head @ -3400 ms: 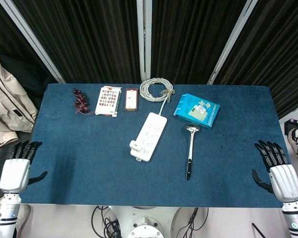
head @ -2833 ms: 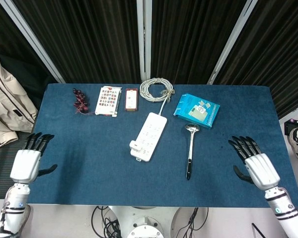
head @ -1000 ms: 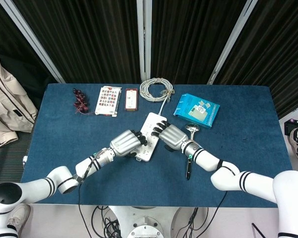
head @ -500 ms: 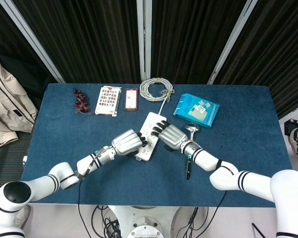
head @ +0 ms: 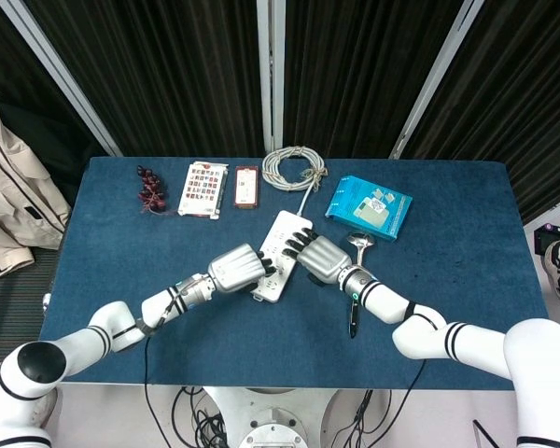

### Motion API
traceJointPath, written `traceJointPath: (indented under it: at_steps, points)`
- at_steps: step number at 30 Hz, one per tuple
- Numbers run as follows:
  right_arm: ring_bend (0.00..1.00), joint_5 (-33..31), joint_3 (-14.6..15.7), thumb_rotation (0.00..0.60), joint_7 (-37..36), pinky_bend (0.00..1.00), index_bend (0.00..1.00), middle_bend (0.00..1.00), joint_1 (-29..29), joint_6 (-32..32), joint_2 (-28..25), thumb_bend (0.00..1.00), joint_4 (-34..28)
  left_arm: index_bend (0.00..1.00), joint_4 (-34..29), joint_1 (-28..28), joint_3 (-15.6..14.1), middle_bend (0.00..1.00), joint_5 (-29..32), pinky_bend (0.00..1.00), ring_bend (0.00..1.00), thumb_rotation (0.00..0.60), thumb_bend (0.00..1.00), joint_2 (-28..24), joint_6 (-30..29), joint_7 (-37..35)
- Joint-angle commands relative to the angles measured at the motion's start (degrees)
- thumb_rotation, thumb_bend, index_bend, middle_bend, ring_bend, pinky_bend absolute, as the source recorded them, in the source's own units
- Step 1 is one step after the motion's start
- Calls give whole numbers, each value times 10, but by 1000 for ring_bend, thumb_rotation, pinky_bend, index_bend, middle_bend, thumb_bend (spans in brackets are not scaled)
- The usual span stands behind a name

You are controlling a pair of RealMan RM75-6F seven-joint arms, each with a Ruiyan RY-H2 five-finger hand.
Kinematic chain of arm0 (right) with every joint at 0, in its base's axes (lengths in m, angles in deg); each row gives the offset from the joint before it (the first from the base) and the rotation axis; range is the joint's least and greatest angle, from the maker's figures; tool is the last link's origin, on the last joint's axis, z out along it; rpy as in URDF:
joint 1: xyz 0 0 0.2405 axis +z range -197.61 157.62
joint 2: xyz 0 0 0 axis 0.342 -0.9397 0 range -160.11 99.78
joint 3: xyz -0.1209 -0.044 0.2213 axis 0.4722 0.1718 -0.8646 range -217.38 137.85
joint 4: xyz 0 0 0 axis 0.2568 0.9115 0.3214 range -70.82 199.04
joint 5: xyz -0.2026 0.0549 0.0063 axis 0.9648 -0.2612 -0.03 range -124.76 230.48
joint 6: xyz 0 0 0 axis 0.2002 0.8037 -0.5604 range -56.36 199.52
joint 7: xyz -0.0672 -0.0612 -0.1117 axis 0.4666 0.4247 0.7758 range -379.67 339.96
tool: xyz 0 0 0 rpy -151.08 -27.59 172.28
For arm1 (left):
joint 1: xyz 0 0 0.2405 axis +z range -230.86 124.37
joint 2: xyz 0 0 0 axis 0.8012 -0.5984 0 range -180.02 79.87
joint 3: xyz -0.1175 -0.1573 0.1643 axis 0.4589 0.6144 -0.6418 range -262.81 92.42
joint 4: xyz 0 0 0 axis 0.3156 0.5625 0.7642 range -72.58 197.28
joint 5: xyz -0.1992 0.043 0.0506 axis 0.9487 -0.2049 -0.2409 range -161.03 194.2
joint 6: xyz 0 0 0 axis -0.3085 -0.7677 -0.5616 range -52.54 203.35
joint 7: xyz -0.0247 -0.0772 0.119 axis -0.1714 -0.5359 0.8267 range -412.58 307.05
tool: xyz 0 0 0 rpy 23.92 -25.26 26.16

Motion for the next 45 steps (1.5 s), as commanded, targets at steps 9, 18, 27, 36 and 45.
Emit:
traceJointPath:
  at_steps: [9,18,27,36,45]
  points:
    - [0,-10,6,600,15,0,180,156,-1,8,1,368,-3,600,-17,2,-8,703,4,865,649,600,449,-17,-11,-22]
    - [0,-13,8,600,17,0,180,156,-1,10,2,367,-3,600,-27,3,-2,712,15,875,659,600,449,-26,-13,-11]
    - [0,-8,4,600,12,0,181,143,-7,30,-8,367,-18,586,-77,26,17,695,31,868,643,600,447,-59,-65,-13]
    - [0,13,-12,600,-18,0,130,112,-30,83,-56,367,-73,310,-117,77,12,457,111,576,389,600,320,-90,-5,24]
    - [0,26,-21,600,-17,0,95,101,-75,163,-145,366,-167,129,-189,115,31,259,166,301,194,600,120,-114,1,84]
